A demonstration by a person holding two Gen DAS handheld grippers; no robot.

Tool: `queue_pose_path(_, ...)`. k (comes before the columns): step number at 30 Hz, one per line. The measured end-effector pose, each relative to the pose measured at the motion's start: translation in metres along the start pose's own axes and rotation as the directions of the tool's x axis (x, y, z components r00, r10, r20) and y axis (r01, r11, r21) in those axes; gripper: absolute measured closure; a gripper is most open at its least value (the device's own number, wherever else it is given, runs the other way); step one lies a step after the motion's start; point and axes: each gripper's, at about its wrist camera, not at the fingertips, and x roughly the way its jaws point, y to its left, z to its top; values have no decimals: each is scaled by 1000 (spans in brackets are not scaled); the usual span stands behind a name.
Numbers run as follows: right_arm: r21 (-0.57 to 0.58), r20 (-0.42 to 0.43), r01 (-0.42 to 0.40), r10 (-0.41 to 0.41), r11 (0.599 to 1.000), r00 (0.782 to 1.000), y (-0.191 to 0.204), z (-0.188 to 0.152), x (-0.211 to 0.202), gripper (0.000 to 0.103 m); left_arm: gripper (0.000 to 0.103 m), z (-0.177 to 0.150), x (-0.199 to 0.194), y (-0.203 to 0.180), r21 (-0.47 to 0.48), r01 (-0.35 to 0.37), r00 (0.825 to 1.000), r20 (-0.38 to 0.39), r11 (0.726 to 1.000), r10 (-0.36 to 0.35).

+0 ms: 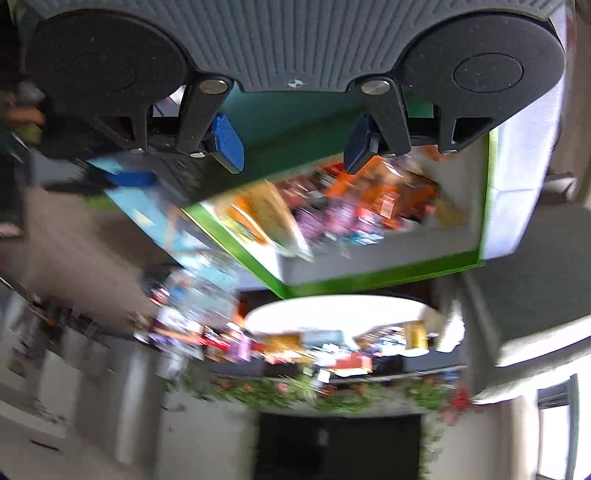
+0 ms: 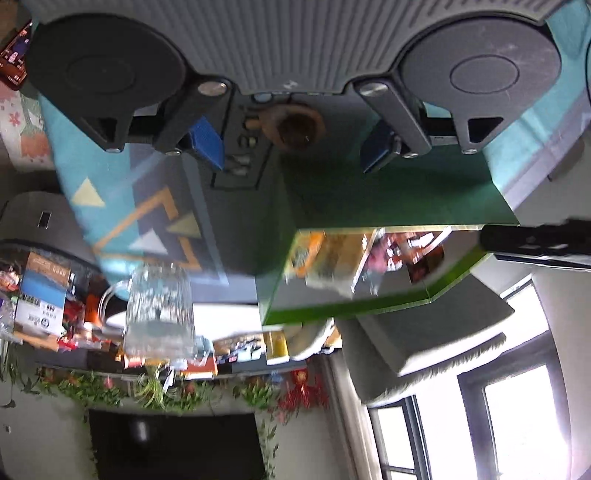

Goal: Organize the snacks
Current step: 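Grasp the crumpled brown snack bag with the left tool while the right reaches the chocolate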

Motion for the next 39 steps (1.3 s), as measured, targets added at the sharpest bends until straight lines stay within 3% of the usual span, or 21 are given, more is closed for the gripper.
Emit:
queue_pose_path(6,38,-35,-25,27,999,999,-9,-8,13,60,46,-16,-2,-31,101,99,994,-57,990,-94)
queue_pose_path(11,-4,-19,-43,43,999,999,-7,-12,10,60,46,-27,4,-53,134,211,972,-129,968,-194)
queue_pose_path(16,-19,-12,-45,45,999,999,-8,-14,9,60,45,-36,15,-78,174,257,955,-195,950,-223)
queue_pose_path(18,10,-3,-65,65,998,998,-13,-14,8,60,40,-37,21,-86,183,260,952,-209,948,-221)
queue_pose_path(28,42,8,-79,78,996,997,-17,-14,5,60,39,-49,56,-98,195,181,955,-268,964,-126)
queue_pose_path(29,41,7,-79,79,996,997,-17,-14,5,60,41,-50,57,-97,189,187,955,-265,964,-133)
queue_pose_path(30,37,5,-80,80,996,997,-16,-14,5,60,52,-51,55,-94,184,197,957,-250,963,-148)
queue_pose_path(33,15,-2,-77,77,997,997,-12,-15,4,60,61,-52,50,-83,135,213,954,-244,968,-176)
queue_pose_path(39,-80,-27,-30,28,996,999,8,-18,7,60,61,-63,35,-61,126,156,967,-220,980,-125)
